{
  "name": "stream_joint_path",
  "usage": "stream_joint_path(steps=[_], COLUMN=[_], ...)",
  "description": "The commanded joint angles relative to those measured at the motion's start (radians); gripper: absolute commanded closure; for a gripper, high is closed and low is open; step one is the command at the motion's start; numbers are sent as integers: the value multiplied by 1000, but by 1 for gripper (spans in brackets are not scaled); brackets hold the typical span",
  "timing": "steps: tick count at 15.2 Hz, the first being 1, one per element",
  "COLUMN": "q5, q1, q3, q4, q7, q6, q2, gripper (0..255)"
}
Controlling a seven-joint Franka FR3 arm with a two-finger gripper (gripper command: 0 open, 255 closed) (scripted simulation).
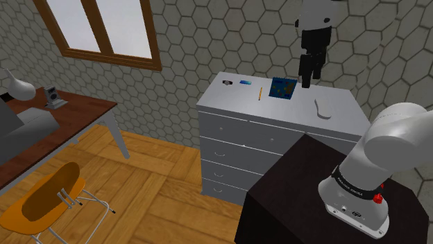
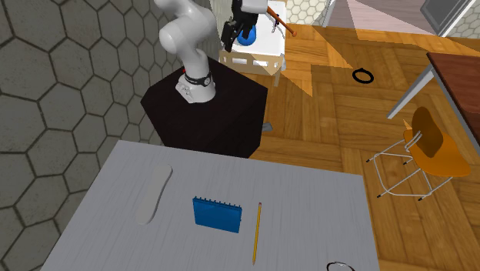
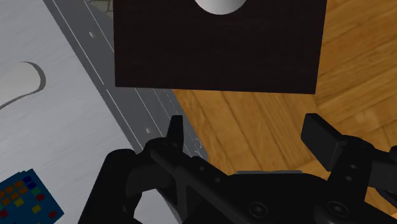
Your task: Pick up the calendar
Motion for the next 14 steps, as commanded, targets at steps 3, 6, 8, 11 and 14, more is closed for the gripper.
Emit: stream_joint_path(steps=[3,6,8,11,14], q5=[-43,-104,-141,-192,-232], q1=[-11,-28,-40,-55,-68], q3=[-38,-96,-135,-195,-255], q4=[-27,-57,-70,-79,-74], q7=[-58,-142,-196,-276,-354], q6=[52,135,193,285,380], q2=[6,28,51,98,161], gripper=[0,0,0,0,0])
